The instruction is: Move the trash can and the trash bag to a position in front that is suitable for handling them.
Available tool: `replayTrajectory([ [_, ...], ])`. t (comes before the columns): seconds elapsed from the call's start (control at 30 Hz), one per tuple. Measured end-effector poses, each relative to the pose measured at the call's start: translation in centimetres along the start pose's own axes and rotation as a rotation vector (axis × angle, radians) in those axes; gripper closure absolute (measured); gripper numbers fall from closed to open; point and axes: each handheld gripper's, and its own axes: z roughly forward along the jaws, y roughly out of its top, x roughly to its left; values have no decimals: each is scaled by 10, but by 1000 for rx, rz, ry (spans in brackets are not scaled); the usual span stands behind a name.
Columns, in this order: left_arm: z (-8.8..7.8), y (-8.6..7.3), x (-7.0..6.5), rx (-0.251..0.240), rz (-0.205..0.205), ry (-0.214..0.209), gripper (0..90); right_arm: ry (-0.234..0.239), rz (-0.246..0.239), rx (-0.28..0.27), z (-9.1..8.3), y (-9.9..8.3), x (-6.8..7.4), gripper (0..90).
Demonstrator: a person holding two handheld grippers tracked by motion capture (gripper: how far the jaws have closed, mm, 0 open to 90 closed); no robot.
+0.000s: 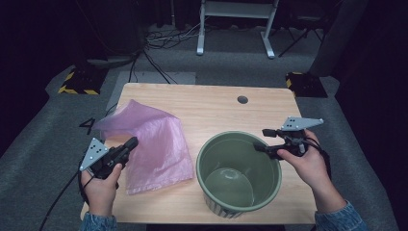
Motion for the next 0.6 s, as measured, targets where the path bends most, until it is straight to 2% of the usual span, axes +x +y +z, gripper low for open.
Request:
replayTrajectory([
  [0.07, -1, 3, -1, -2, 8, 1, 899, -6, -1, -4, 1, 1, 0, 337],
  [0.1, -2, 5, -2, -7, 12, 0, 899, -9, -12, -10, 3, 2, 0, 362],
  [0.13, -2, 7, -3, -8, 14, -3, 899, -3, -42, -35, 0, 6, 2, 347],
  [0.17, -3, 8, -4, -9, 17, -4, 899, -3, -42, -35, 0, 6, 2, 347],
  [0.2, -4, 10, -5, -10, 21, -9, 899, 16, -46, -101, -11, 11, 5, 339],
  [0.27, -6, 11, -6, -11, 21, -10, 899, 19, -49, -121, -16, 12, 5, 331],
  [0.3, -7, 12, -7, -15, 19, -10, 899, 15, -56, -133, -25, 14, 7, 326],
  [0.4, -11, 15, -8, -26, 21, -16, 899, -7, -99, -138, -54, 11, 11, 321],
  [0.43, -12, 16, -9, -25, 25, -16, 899, -12, -105, -132, -63, 8, 12, 321],
  [0.47, -13, 17, -10, -28, 24, -15, 899, -37, -116, -113, -78, -3, 14, 307],
  [0.53, -16, 19, -11, -34, 32, -13, 899, -46, -120, -106, -83, -8, 14, 300],
  [0.6, -18, 21, -13, -40, 35, -11, 899, -55, -115, -91, -95, -24, 16, 298],
])
